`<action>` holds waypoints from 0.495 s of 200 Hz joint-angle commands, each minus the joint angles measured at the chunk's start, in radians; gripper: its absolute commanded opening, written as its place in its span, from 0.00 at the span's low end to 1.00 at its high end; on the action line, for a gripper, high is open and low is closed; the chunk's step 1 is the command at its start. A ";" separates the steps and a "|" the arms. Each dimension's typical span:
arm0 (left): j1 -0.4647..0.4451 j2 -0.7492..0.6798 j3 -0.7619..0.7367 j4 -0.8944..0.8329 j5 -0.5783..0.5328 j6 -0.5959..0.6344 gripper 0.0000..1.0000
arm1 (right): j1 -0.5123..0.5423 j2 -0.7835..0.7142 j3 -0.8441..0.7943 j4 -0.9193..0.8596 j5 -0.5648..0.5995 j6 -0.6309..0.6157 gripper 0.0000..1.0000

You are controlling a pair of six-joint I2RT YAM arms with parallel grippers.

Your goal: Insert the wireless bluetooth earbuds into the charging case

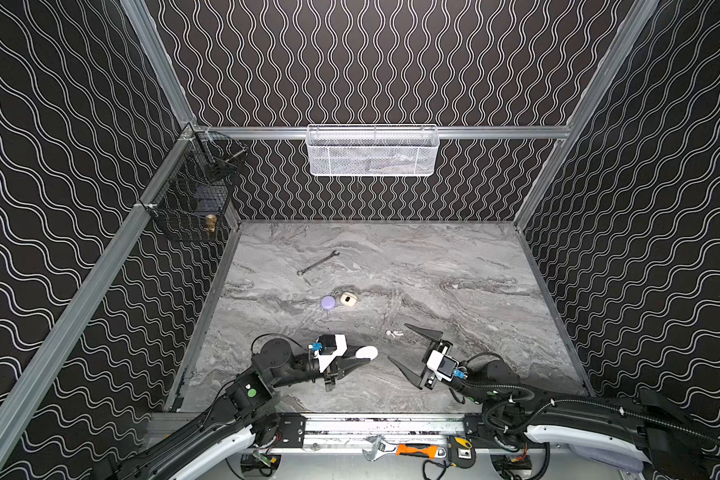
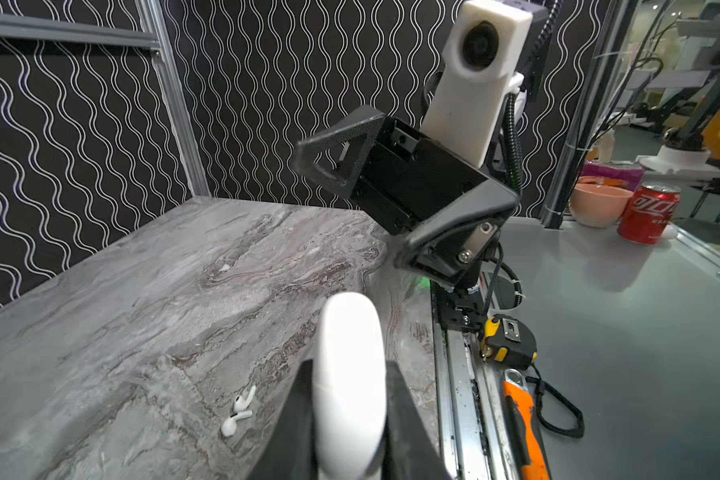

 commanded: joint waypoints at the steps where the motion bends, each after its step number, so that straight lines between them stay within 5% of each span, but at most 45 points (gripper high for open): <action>1: 0.000 0.026 0.009 0.055 0.043 0.035 0.00 | 0.000 0.019 0.040 -0.072 -0.062 0.021 0.77; 56: 0.000 0.047 0.018 0.052 0.055 0.036 0.00 | 0.000 0.075 0.055 -0.032 -0.085 0.039 0.76; 99: 0.000 0.047 0.023 0.044 0.063 0.036 0.00 | 0.000 0.146 0.089 -0.005 0.017 0.051 0.73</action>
